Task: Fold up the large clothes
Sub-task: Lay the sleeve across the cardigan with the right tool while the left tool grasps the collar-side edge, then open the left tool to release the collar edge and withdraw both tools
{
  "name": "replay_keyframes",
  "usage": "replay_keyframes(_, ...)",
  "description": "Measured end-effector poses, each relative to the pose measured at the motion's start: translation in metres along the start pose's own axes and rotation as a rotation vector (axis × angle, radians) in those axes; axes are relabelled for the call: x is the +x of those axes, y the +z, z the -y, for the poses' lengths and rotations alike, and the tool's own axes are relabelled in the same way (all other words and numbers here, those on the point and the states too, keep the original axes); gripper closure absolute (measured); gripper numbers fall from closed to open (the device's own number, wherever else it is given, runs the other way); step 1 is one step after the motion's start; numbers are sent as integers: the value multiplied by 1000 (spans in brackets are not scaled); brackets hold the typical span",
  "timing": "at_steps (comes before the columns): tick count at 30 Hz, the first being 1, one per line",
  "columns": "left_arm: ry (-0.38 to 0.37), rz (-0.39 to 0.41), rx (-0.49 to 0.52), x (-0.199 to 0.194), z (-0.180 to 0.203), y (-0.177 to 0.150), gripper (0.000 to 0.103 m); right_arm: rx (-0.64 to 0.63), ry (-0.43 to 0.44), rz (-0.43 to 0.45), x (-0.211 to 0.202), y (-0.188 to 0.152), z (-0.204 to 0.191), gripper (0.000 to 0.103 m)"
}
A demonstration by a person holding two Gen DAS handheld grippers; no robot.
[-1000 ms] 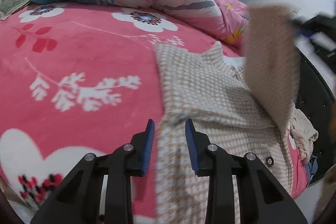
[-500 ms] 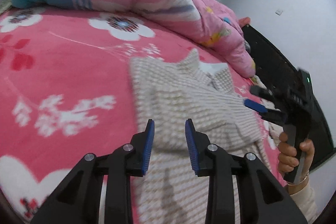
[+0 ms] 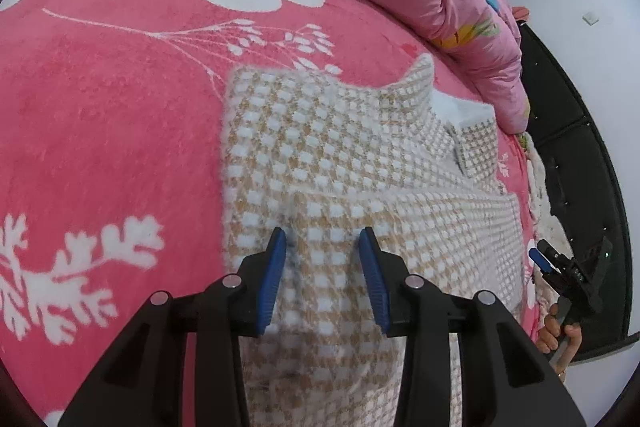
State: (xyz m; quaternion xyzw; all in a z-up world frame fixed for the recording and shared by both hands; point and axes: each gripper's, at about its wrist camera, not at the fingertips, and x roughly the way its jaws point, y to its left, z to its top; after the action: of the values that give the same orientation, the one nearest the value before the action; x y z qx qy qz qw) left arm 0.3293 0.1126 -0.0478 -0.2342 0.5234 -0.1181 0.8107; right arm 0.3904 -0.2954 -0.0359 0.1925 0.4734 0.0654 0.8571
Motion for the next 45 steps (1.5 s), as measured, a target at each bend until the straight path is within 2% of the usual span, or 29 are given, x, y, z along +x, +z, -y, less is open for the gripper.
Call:
replay_keyframes(2, 31, -10, 4, 5, 2, 2, 66, 9, 3, -10, 7, 1, 8, 36)
replay_keyframes(4, 76, -4, 18, 8, 7, 4, 72, 27, 12, -18, 13, 1, 15, 35)
replay_keyframes(5, 115, 9, 43, 7, 13, 5, 84, 31, 12, -16, 10, 1, 17, 36)
replay_keyframes(6, 141, 26, 81, 4, 22, 5, 90, 32, 11, -11, 10, 1, 18, 39)
replay_keyframes(8, 179, 79, 161, -6, 42, 7, 92, 35, 13, 1, 5, 3, 20, 40)
replay_keyframes(9, 175, 129, 221, -18, 61, 11, 92, 35, 12, 10, 2, 4, 21, 40)
replay_keyframes(12, 132, 256, 297, -54, 98, 28, 93, 40, 3, 45, -10, 9, 26, 40)
replay_keyframes(15, 143, 310, 324, -70, 110, 44, 93, 53, 4, 70, -16, 14, 29, 40)
replay_keyframes(18, 173, 271, 274, -53, 88, 49, 93, 46, -8, 77, -12, 14, 29, 40)
replay_keyframes(21, 245, 178, 225, -9, 40, 37, 93, 28, -31, 50, 3, 10, 28, 40)
replay_keyframes(23, 240, 152, 192, 6, 17, 29, 93, 16, -32, 31, 11, 9, 25, 42)
replay_keyframes(25, 198, 167, 166, 8, 5, 24, 93, 6, -16, 24, 15, 10, 22, 45)
replay_keyframes(28, 188, 193, 191, 0, 8, 21, 93, -16, 11, 15, 22, 18, 14, 51)
replay_keyframes(29, 193, 196, 204, -2, 9, 21, 93, -17, 23, 1, 27, 21, 13, 63)
replay_keyframes(30, 196, 200, 214, -3, 10, 20, 93, -16, 21, -12, 32, 24, 12, 85)
replay_keyframes(33, 184, 248, 247, -15, 22, 17, 93, -39, 7, 50, 22, 28, 5, 94)
replay_keyframes(35, 205, 277, 284, -23, 32, 15, 93, -69, -17, 79, 20, 27, 0, 94)
replay_keyframes(38, 268, 210, 286, 1, 27, 19, 93, -117, -108, 63, 42, 23, 1, 94)
replay_keyframes(40, 293, 182, 296, 18, 22, 16, 91, -105, -128, 43, 53, 22, 9, 86)
replay_keyframes(41, 292, 198, 299, 17, 21, 14, 89, -96, -132, 46, 51, 24, 12, 78)
replay_keyframes(42, 282, 209, 290, 12, 19, 14, 86, -87, -144, 50, 46, 26, 15, 65)
replay_keyframes(43, 273, 217, 277, 8, 18, 14, 83, -77, -158, 64, 35, 28, 17, 60)
replay_keyframes(45, 264, 267, 256, -12, 15, 13, 80, -83, -160, 103, 13, 28, 15, 57)
